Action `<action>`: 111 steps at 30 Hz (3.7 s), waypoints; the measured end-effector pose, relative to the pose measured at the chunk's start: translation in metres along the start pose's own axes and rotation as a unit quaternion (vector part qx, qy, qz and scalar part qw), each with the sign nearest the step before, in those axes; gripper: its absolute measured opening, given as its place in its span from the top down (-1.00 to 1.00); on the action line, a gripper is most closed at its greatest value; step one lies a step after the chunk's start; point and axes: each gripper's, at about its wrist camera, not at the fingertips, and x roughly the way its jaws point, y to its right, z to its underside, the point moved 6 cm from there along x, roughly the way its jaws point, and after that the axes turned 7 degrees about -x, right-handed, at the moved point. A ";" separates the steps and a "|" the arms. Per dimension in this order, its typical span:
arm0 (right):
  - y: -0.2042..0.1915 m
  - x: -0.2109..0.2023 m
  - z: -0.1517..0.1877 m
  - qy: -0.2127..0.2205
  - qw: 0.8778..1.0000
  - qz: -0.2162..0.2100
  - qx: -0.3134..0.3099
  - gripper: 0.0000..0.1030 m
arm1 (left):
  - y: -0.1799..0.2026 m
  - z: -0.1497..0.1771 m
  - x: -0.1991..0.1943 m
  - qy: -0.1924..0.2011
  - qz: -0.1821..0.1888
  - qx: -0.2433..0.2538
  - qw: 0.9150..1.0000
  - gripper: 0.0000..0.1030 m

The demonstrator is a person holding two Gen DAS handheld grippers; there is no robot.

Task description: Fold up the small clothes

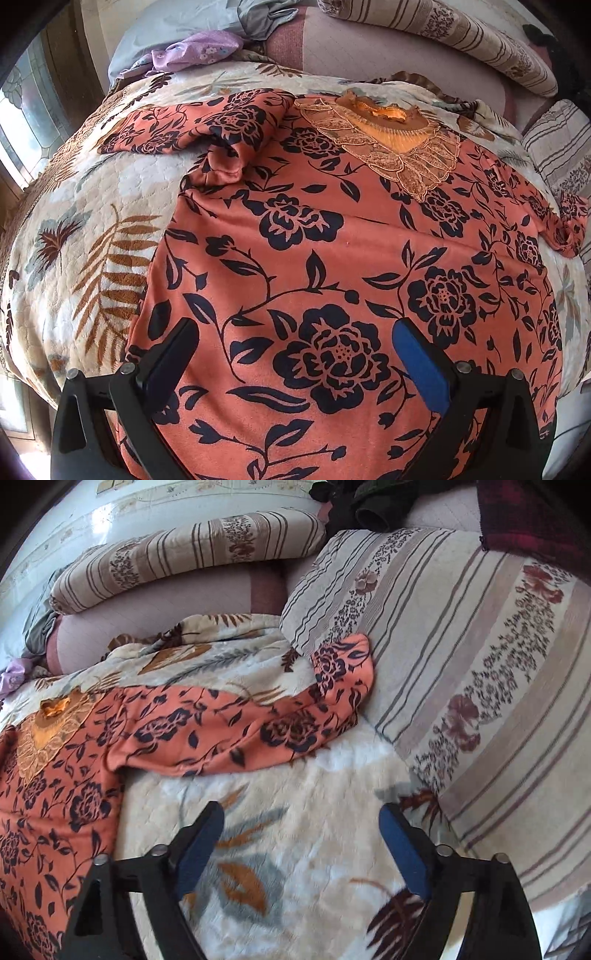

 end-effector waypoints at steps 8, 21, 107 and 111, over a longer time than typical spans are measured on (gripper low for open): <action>0.038 0.099 -0.082 -0.045 0.988 -0.041 0.143 -0.01 | -0.009 0.004 0.009 -0.011 -0.023 0.015 1.000 -1.00; 0.034 0.211 -0.118 -0.155 0.972 0.164 0.058 -0.25 | -0.031 0.008 0.028 -0.027 -0.048 0.010 0.998 -1.00; -0.192 0.053 -0.076 -0.043 0.827 -0.489 0.273 -0.99 | -0.016 -0.136 0.096 -0.053 0.097 -0.152 0.982 0.76; -0.199 0.099 -0.054 -0.130 0.840 -0.438 0.294 -0.95 | -0.032 -0.131 0.093 -0.055 0.104 -0.164 0.979 0.75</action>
